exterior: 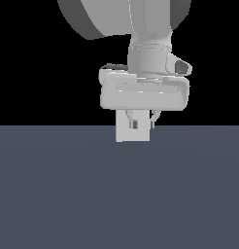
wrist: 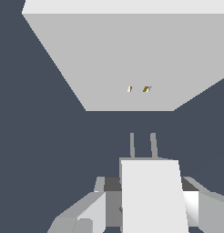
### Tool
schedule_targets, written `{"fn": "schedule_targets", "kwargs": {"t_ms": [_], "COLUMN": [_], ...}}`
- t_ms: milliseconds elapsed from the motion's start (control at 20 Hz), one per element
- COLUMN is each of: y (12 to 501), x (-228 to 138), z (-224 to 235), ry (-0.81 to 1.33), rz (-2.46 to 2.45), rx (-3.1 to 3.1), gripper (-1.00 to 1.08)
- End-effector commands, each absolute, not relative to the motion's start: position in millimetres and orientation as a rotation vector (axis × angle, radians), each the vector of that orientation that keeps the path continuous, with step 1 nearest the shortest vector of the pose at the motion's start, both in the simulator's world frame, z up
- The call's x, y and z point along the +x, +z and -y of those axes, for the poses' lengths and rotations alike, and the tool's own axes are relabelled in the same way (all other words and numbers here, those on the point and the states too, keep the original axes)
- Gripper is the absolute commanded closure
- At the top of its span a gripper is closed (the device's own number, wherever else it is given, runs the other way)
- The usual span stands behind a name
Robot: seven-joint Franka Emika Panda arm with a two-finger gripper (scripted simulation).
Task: Plug the charger into the wall socket.
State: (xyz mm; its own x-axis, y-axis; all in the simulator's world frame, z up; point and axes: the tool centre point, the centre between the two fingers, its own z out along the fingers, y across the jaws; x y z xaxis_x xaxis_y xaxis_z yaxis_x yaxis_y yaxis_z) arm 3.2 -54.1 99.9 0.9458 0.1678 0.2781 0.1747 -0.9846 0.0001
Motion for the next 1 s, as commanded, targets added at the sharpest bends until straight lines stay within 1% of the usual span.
{"fn": "schedule_targets", "kwargs": {"t_ms": [0,600,950], "y": [100.1,100.0,100.0], "x": [5.7,43.6,51.8], "z": [53.7,46.6,45.6], "ry": [-0.437,-0.436,-0.436], "rz": [0.271,0.271,0.27], "rx": [-3.074,-3.076,-3.075], "gripper": [1.08,1.08,1.08]}}
